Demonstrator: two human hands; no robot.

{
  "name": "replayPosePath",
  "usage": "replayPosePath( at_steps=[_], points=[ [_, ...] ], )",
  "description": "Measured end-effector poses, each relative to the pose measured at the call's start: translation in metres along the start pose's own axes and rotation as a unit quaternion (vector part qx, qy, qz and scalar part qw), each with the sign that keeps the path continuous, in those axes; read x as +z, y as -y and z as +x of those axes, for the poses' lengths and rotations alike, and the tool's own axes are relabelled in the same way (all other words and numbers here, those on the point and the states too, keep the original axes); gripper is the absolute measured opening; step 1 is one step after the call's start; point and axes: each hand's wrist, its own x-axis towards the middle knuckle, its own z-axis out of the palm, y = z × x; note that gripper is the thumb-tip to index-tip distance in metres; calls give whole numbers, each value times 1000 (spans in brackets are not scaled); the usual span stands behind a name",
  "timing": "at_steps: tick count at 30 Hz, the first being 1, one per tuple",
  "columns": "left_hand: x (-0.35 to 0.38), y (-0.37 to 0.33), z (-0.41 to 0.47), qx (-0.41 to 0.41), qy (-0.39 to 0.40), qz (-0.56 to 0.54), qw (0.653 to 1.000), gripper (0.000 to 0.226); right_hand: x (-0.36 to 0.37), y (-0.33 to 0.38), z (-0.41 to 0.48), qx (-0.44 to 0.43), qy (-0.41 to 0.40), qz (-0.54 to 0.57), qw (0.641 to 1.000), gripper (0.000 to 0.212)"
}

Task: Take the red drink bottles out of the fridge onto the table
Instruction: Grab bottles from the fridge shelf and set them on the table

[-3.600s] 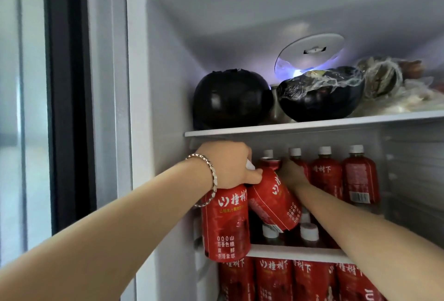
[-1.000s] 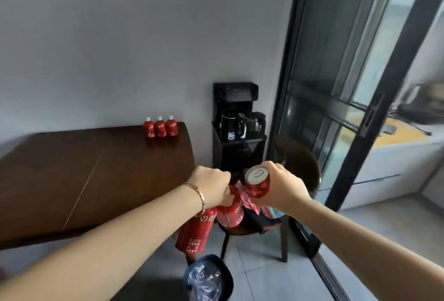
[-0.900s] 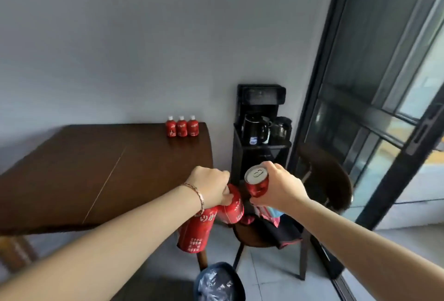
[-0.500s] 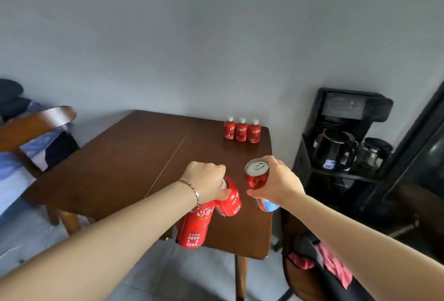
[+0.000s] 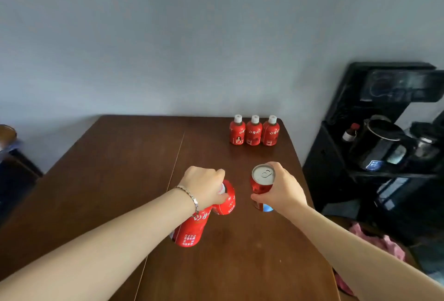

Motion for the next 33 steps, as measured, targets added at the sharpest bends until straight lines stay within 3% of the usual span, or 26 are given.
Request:
replayPosePath(
  at_steps=[7,17,21,26,29,31,33],
  points=[
    [32,24,106,13,42,-28,999,50,24,-39,106,105,-23,33,994,76],
    [69,51,220,64,20,-19,998,47,43,-70,270,186,-87,66,976,81],
    [80,67,252,80,21,-21,996,45,63,-70,302,230,-127,100,960,81],
    [90,81,270,101,24,-27,994,44,73,-72,305,237,-161,69,955,81],
    [95,85,274,113,17,-23,993,43,72,-70,301,254,-142,16,957,90],
    [98,87,274,113,19,-20,993,43,73,-57,293,184,-144,-94,968,102],
    [101,89,273,116,18,-22,993,42,79,-41,283,6,-90,-144,985,107]
  ],
)
